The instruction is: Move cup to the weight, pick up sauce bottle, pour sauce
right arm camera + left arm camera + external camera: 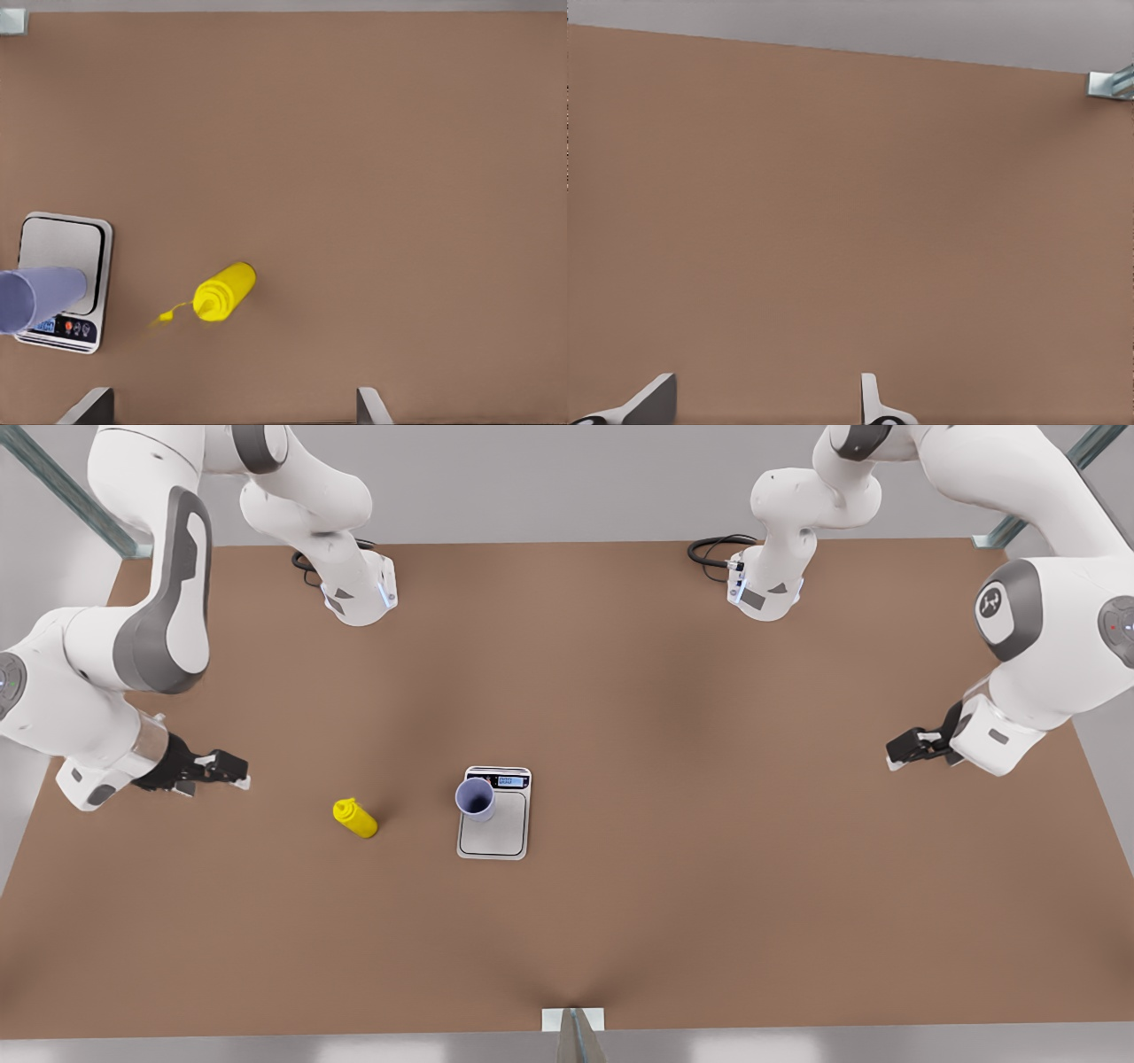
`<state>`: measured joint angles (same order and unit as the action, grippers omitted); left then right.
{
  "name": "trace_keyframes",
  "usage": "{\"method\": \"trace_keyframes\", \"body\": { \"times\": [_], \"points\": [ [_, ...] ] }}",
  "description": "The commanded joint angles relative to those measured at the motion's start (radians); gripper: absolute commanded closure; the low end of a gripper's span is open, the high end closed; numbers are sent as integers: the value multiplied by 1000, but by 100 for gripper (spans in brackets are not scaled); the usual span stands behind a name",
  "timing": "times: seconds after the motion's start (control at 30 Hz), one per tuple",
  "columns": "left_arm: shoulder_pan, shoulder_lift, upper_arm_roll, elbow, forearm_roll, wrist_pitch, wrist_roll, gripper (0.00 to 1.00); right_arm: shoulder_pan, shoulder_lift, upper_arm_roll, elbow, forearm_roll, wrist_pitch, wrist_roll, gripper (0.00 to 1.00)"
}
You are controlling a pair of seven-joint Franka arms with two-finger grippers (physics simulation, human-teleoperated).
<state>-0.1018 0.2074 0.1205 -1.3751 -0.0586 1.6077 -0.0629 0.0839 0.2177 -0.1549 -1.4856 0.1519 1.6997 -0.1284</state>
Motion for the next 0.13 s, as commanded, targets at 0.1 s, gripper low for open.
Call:
{"method": "trace_keyframes", "body": {
  "times": [0.1],
  "points": [
    [1,0,-1,10,2,-2,0,0,11,-20,0,-5,0,-2,24,0]
  ]
}}
